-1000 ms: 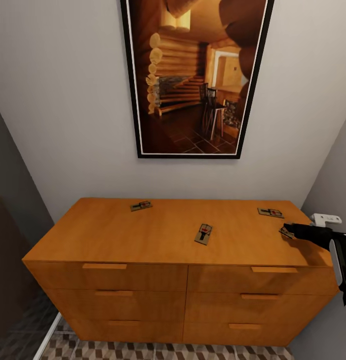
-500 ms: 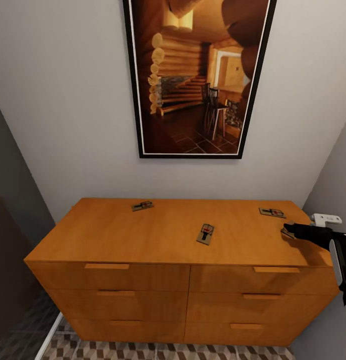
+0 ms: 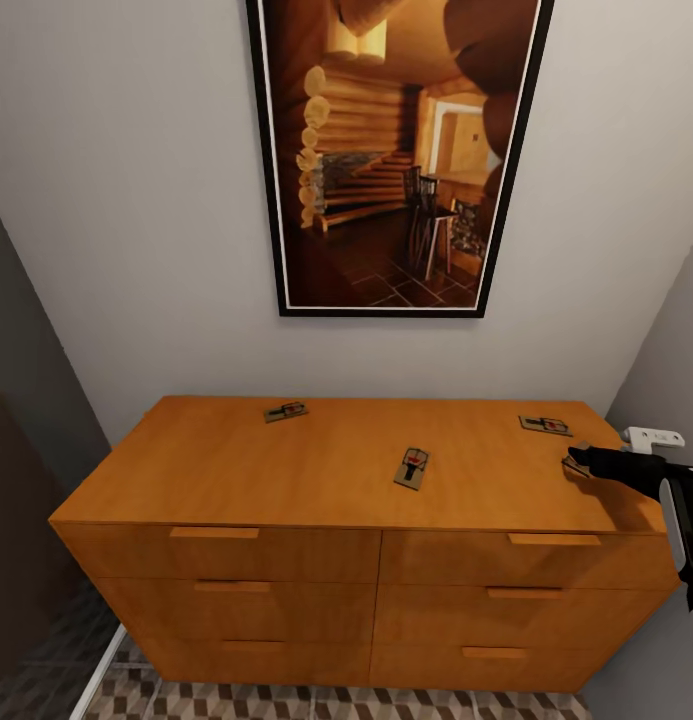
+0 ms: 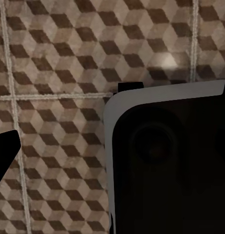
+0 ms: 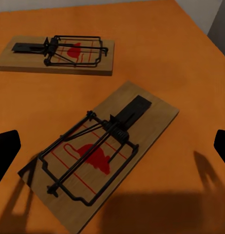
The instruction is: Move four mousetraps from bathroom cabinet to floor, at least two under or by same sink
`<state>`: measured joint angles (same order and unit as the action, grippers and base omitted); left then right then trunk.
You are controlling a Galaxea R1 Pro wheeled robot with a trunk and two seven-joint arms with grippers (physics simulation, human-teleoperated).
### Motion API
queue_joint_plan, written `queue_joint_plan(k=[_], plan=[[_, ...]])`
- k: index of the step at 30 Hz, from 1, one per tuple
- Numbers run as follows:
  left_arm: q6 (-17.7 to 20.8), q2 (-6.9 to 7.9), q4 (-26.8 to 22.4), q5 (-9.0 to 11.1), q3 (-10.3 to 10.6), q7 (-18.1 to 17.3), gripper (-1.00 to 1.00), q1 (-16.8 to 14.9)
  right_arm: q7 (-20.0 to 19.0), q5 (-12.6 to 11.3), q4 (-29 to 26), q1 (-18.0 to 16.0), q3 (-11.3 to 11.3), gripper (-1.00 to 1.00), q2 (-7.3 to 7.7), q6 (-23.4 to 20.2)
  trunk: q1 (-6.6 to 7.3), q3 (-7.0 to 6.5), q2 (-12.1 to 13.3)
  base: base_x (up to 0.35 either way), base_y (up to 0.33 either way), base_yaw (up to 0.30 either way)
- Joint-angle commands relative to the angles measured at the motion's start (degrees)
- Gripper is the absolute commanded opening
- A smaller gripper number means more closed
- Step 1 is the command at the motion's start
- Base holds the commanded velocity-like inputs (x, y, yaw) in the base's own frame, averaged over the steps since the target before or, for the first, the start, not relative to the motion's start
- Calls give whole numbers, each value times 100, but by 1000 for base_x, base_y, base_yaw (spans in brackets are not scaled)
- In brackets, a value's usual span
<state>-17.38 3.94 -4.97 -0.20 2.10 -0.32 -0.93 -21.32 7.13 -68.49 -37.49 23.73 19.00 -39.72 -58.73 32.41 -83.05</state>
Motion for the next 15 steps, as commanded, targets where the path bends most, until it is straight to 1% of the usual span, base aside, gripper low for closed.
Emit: queue_joint_plan(k=[1, 15], plan=[[-20, 2, 4, -2, 18, -3, 100, -3, -54, 60, -6, -4, 9, 100, -1, -19, 0, 6, -3, 0, 0, 0], [-21, 2, 4, -6, 18, -3, 100, -3, -32, 60, 68, -4, 8, 100, -2, -24, 0, 6, -3, 0, 0, 0]])
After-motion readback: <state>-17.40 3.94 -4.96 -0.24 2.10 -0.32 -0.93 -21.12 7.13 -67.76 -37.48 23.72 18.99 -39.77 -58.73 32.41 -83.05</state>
